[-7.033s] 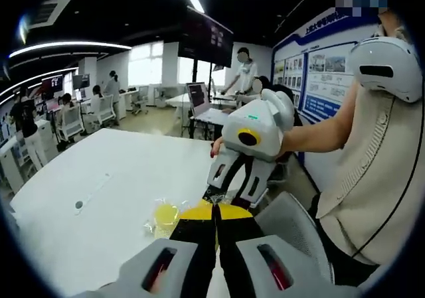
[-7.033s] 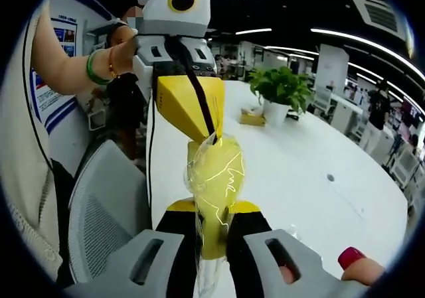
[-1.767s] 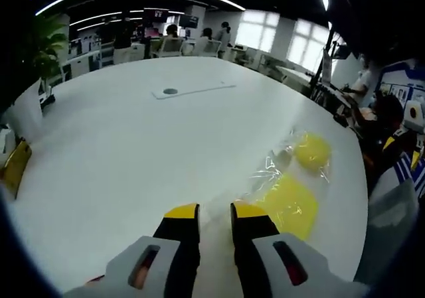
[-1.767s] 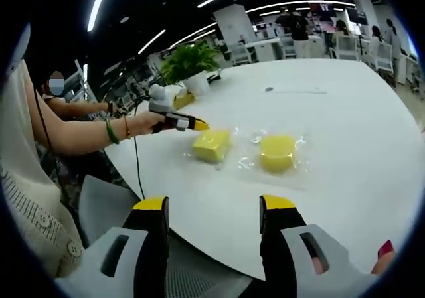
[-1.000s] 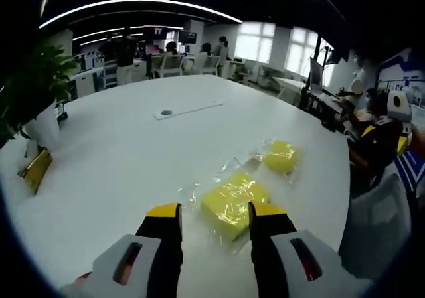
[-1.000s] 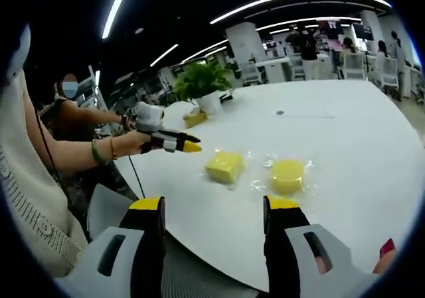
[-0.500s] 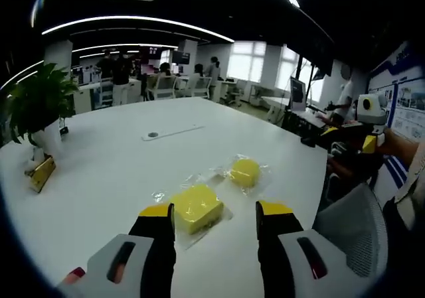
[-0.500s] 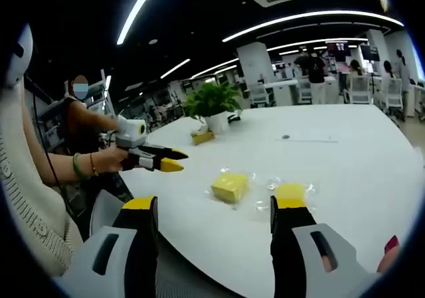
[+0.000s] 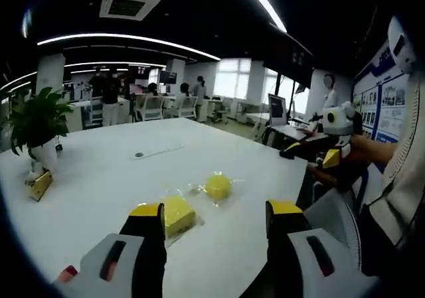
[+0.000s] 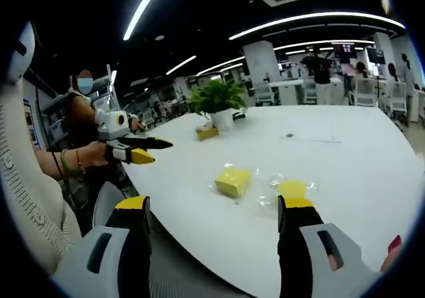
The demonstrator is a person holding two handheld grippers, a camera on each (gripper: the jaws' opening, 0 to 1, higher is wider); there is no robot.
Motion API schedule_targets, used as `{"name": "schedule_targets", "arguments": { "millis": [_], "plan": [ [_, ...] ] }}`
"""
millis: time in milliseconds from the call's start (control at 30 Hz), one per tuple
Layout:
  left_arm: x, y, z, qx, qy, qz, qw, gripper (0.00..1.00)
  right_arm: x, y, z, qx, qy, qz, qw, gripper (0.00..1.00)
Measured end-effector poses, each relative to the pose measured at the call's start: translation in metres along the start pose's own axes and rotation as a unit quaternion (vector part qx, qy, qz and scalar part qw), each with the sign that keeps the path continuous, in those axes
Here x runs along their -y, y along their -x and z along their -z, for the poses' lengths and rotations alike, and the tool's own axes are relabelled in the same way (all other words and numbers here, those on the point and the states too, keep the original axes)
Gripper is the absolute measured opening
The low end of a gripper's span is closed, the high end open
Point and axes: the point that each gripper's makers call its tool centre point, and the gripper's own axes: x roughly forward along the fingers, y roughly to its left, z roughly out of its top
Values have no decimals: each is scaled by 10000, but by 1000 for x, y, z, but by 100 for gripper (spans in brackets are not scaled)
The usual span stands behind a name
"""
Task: Compare the silicone blocks by pressing each to a similar depth, holding the contact briefly, and releasing to observe deformation and rebound differences across the visible hardness samples.
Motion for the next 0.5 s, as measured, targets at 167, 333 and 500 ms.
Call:
{"name": "schedule_targets", "arguments": {
  "millis": [167,333,500],
  "plan": [
    [9,0,10,-137,49,103,9998,66,3,3,4,-60,4,16,10000,74],
    [16,-2,19,-300,35,187,9994,67,9,4,6,-64,-14,66,10000,74],
    [18,-3,24,-423,37,205,9989,71,12,4,6,-33,-52,91,9999,73]
  ]
}}
